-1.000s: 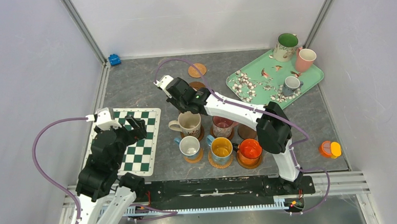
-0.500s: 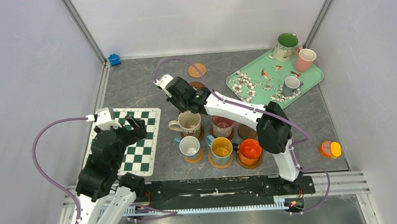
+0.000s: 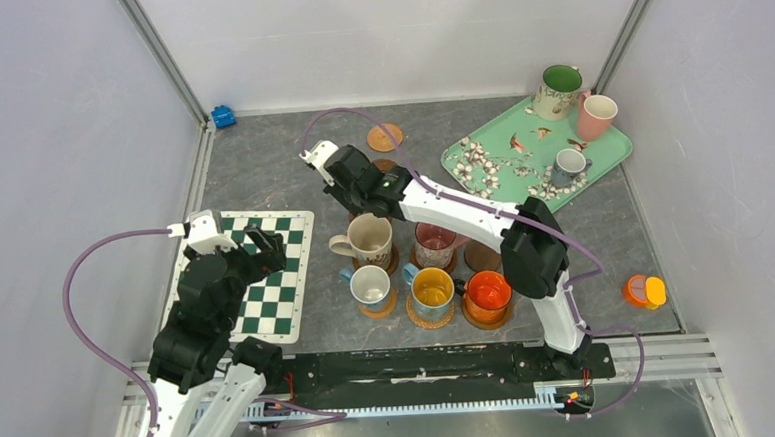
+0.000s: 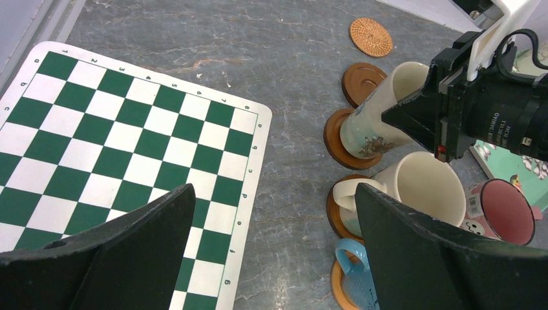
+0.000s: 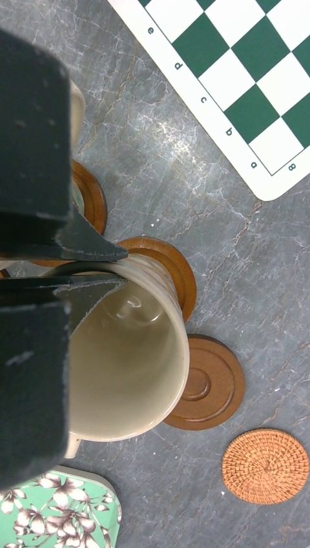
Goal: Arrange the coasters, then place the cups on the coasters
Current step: Place the cup on the coaster.
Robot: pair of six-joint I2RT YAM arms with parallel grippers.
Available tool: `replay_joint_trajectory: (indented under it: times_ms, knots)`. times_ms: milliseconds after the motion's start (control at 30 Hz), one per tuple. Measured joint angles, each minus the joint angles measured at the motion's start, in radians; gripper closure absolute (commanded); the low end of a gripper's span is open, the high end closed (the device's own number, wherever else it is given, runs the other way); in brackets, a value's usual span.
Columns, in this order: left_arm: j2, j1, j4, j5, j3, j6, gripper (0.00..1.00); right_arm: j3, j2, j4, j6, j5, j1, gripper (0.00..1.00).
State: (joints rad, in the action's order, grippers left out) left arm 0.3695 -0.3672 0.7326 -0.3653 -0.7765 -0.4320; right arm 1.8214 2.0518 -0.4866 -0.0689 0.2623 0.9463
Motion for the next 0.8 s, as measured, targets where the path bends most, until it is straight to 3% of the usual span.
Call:
replay_joint_trajectory:
  times_ms: [133,533,800]
  knots:
    - [0.000,0.000,0.000,0.000,0.000,0.000,0.00,0.000,0.013,-0.002,0.003,-0.010,-0.002,0.97]
    - [0.002,0.000,0.000,0.000,0.000,0.000,0.00,0.014,0.023,0.041,-0.004,-0.001,-0.007,0.60]
    - [0.055,0.000,0.000,0.011,0.000,0.000,0.03,0.022,-0.021,0.044,0.002,0.011,-0.016,0.54]
